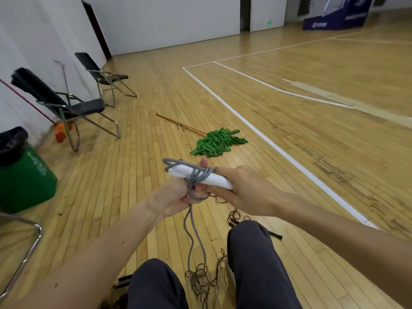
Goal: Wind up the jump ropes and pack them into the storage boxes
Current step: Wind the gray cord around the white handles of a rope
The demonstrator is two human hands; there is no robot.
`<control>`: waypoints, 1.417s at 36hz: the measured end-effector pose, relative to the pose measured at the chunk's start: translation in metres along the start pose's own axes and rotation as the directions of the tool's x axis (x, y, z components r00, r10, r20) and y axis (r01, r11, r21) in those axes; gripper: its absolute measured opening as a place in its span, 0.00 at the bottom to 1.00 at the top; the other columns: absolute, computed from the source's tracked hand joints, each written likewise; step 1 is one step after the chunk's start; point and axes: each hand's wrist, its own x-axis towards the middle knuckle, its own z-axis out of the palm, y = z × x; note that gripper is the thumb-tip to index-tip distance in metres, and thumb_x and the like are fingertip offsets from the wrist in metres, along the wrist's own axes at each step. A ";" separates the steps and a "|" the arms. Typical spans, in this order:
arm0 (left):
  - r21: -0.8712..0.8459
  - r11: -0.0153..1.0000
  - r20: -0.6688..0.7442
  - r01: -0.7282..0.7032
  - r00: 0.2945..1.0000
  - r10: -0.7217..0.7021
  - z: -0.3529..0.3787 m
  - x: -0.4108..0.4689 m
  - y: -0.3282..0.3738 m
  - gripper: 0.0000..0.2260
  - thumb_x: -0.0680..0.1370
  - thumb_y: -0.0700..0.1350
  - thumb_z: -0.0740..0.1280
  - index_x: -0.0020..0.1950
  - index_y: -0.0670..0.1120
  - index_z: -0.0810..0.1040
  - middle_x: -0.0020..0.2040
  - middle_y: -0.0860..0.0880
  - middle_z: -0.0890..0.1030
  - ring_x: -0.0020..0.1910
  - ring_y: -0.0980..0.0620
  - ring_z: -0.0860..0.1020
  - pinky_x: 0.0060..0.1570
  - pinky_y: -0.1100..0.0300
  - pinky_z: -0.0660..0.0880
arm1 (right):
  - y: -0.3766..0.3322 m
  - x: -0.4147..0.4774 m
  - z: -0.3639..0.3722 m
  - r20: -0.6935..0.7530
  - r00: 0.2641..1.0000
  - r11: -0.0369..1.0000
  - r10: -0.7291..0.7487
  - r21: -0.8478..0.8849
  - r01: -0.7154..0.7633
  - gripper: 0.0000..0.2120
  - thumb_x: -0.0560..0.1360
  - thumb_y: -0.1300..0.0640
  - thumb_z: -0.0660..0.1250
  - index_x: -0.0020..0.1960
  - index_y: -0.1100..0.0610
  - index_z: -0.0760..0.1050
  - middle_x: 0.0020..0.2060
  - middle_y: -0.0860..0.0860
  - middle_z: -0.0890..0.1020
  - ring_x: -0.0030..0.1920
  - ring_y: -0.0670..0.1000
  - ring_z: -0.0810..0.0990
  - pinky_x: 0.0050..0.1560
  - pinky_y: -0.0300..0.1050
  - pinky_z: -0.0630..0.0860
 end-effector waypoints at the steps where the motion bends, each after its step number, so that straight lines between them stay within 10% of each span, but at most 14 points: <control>1: 0.030 0.999 -0.040 0.017 0.999 -0.016 0.004 0.001 -0.001 0.12 0.82 0.48 0.59 0.46 0.51 0.82 0.26 0.52 0.67 0.23 0.60 0.61 0.23 0.66 0.52 | 0.002 0.000 0.001 -0.010 1.000 1.000 0.023 0.002 -0.022 0.09 0.82 0.51 0.65 0.59 0.54 0.77 0.34 0.47 0.80 0.31 0.48 0.76 0.32 0.44 0.73; 10: 0.327 0.941 -0.376 0.093 0.926 0.039 0.019 -0.001 -0.014 0.15 0.86 0.45 0.56 0.42 0.42 0.72 0.34 0.48 0.71 0.24 0.56 0.61 0.22 0.65 0.56 | 0.017 0.007 0.006 -0.049 0.974 0.971 0.222 -0.080 -0.225 0.07 0.83 0.52 0.64 0.55 0.54 0.76 0.33 0.43 0.76 0.31 0.45 0.73 0.30 0.37 0.63; 18: 0.569 0.816 -0.311 0.099 0.945 0.103 0.024 -0.013 -0.016 0.14 0.86 0.46 0.55 0.52 0.43 0.78 0.32 0.49 0.76 0.26 0.55 0.69 0.27 0.64 0.67 | 0.023 0.014 0.007 -0.065 0.940 0.928 0.335 -0.150 -0.341 0.08 0.83 0.53 0.63 0.59 0.56 0.75 0.37 0.49 0.78 0.35 0.52 0.75 0.34 0.46 0.69; 27: 0.970 0.228 -0.123 0.077 0.973 0.195 0.017 -0.025 -0.006 0.07 0.83 0.48 0.64 0.46 0.52 0.78 0.33 0.51 0.78 0.28 0.58 0.74 0.30 0.63 0.71 | 0.030 0.011 0.016 0.055 0.867 0.857 0.496 -0.192 -0.478 0.08 0.84 0.52 0.60 0.60 0.55 0.72 0.42 0.50 0.78 0.38 0.51 0.77 0.36 0.46 0.72; 38: 0.898 -0.441 0.125 -0.014 0.966 0.225 0.023 -0.025 0.051 0.11 0.77 0.59 0.69 0.45 0.52 0.79 0.33 0.57 0.73 0.33 0.59 0.71 0.32 0.62 0.65 | 0.013 0.013 0.028 0.291 0.796 0.847 0.531 -0.212 -0.488 0.09 0.84 0.56 0.58 0.61 0.58 0.71 0.42 0.52 0.77 0.35 0.50 0.73 0.32 0.43 0.67; 51: 0.990 -0.056 0.135 -0.127 0.975 0.175 0.002 0.003 0.081 0.17 0.60 0.61 0.82 0.34 0.53 0.79 0.32 0.56 0.77 0.32 0.61 0.74 0.32 0.68 0.66 | -0.021 -0.002 0.017 0.497 0.797 0.929 0.343 -0.056 -0.365 0.06 0.82 0.57 0.61 0.52 0.60 0.72 0.38 0.54 0.74 0.35 0.54 0.70 0.37 0.50 0.66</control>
